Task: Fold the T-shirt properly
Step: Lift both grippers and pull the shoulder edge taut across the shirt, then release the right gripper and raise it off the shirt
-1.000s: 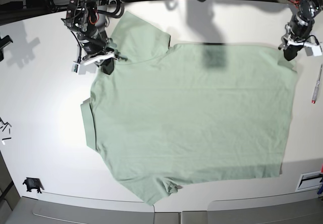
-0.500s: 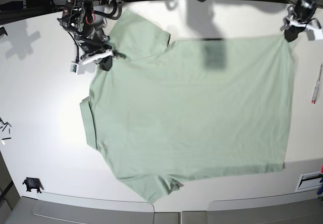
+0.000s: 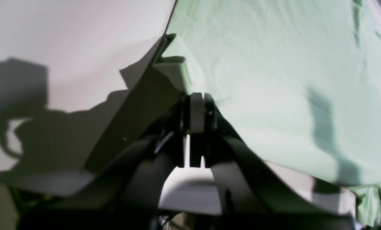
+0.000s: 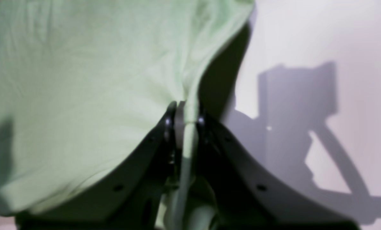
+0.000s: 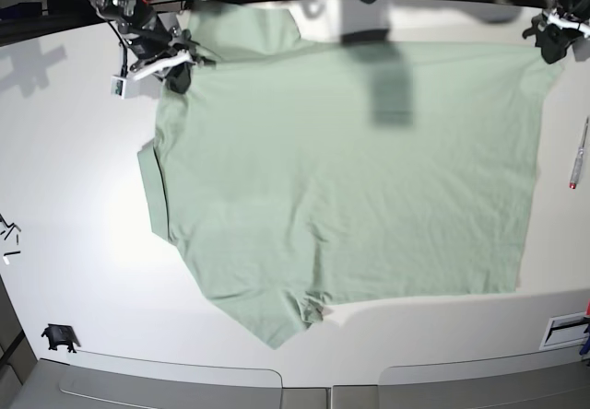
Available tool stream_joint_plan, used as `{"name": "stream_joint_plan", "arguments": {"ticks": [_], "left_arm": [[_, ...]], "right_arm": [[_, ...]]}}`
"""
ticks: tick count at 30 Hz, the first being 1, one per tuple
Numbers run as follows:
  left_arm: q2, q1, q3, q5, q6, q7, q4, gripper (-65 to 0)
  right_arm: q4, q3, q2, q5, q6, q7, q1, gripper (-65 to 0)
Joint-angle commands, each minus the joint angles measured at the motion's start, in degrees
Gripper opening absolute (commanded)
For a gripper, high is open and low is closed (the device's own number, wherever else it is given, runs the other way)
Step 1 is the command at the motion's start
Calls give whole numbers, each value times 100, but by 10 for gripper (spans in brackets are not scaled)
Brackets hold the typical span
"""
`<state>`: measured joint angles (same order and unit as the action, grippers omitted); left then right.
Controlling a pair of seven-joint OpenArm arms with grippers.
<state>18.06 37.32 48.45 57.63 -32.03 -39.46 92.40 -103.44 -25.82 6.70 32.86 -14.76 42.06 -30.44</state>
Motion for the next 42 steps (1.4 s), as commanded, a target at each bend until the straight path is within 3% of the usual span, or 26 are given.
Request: {"name": "stream_joint_plan", "arguments": {"ticks": [1,11,16,22,27,33,37,42], "left_arm": [[98,72,66,144,-90,131,153,-650],[101,-374,63,140,-125,140,809,-650],[101,-892,57,-133,-125,304,809,-650],[111,-1502,-192,-905,-118,752,754,-650],[140,-1971,-885,-1720,188,1115,448,-650],[407,-2472,-1565,-2472,210,1471,-330,-650],[645,-2791,-1572,-2524,597,1552,-955,-650],[890,-3027,-1572,-2435,634,1556,-1467,-650]], "right_arm": [[-249,-42,57,79,-39,-122,-92,-650],[-1285,-42,59,420,-48,-109,-188,-650],[-1261,-39,57,-125,-72,-197,380,-650],[-640,-42,61,-494,-70,-308,1268,-650],[236,-35,63,-490,-70,-313,1873,-650],[927,9,74,-380,-140,-310,2304,-650],[1110,295,144,-442,-142,-345,2463,-650],[1134,789,186,-1178,-133,-732,2505,-650]]}}
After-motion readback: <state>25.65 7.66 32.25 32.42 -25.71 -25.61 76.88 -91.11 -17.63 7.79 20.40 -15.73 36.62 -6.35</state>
